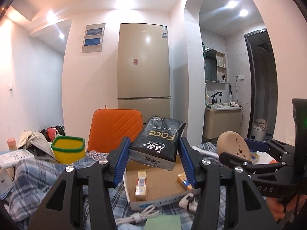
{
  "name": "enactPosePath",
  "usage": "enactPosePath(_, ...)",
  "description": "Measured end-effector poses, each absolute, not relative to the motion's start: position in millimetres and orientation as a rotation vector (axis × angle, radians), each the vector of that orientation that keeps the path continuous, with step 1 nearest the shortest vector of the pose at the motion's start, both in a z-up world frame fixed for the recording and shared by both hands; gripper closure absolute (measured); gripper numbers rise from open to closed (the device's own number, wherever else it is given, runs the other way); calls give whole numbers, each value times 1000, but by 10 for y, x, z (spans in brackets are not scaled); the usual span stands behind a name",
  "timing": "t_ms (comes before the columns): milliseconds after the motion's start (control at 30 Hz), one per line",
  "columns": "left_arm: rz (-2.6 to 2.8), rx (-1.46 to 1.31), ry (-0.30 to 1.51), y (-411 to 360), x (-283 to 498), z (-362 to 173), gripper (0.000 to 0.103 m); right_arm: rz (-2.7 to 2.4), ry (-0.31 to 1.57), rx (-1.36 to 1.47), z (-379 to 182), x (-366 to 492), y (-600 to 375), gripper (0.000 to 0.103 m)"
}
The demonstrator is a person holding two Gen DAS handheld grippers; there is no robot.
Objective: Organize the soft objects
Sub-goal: 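Lift the tissue pack and coaster and carry them over the box, then lower the coaster and tissue pack into the box and open both grippers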
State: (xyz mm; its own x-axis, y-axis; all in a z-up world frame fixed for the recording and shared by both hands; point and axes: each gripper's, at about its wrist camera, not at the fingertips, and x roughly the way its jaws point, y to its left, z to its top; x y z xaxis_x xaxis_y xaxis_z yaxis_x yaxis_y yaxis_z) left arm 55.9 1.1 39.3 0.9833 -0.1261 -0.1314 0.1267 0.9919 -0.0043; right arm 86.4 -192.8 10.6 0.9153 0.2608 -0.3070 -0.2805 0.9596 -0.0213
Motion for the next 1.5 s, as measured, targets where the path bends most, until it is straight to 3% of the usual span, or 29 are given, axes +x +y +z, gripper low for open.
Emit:
enactPosePath(467,-45,-62,95,28,1214,768,53,223,189,-51,730,1408,-1819,22)
enactPosePath(867,-28,-64,258,131,1571,171,53,264,377,34,125,2079,-1576,22)
enactPosePath(1500,-13,-110,288,325,1620,147,52,452,681,-99,-777,2349,-1024,22)
